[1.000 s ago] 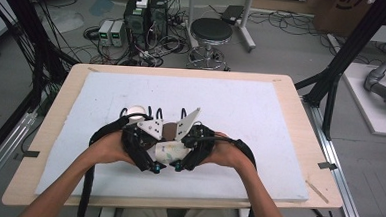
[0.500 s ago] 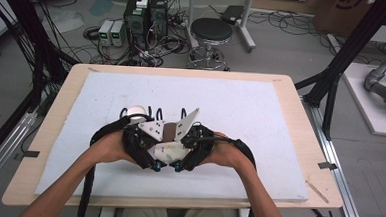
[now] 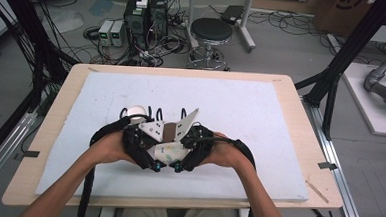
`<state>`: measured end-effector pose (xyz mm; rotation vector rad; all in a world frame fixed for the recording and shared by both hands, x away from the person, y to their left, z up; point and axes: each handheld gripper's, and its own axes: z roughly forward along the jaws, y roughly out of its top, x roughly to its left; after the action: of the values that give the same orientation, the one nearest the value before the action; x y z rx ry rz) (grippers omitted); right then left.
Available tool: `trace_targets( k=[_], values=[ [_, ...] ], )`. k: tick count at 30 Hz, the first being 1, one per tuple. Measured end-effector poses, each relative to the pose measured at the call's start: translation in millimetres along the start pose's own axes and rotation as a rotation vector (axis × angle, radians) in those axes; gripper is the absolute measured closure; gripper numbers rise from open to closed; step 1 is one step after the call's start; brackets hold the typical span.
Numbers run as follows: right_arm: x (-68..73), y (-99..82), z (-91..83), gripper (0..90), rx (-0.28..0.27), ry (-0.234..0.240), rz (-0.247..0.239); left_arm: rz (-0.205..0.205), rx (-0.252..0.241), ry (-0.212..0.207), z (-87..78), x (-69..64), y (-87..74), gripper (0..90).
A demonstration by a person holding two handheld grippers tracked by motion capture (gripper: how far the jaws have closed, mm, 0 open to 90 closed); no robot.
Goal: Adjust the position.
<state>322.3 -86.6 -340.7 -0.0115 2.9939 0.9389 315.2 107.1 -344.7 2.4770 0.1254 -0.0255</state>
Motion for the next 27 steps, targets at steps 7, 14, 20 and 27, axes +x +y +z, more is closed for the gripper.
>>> trace_targets(
  k=[7,14,20,27],
  values=[
    [-0.8,0.1,-1.4,18.9,-0.025,0.002,0.005,0.007,0.001,0.000,-0.5,-0.4,-0.2,36.2],
    [-1.4,-0.1,-6.2,14.5,-0.068,-0.025,0.025,0.010,0.007,0.000,0.8,-1.4,0.3,36.2],
    [-1.0,0.3,-10.7,14.5,-0.102,-0.022,0.027,0.003,0.015,0.002,4.0,-1.5,-1.1,36.2],
    [-0.3,-0.5,-16.7,14.5,-0.136,-0.035,0.025,0.002,0.017,0.000,6.2,-1.7,-2.2,36.2]
  ],
)
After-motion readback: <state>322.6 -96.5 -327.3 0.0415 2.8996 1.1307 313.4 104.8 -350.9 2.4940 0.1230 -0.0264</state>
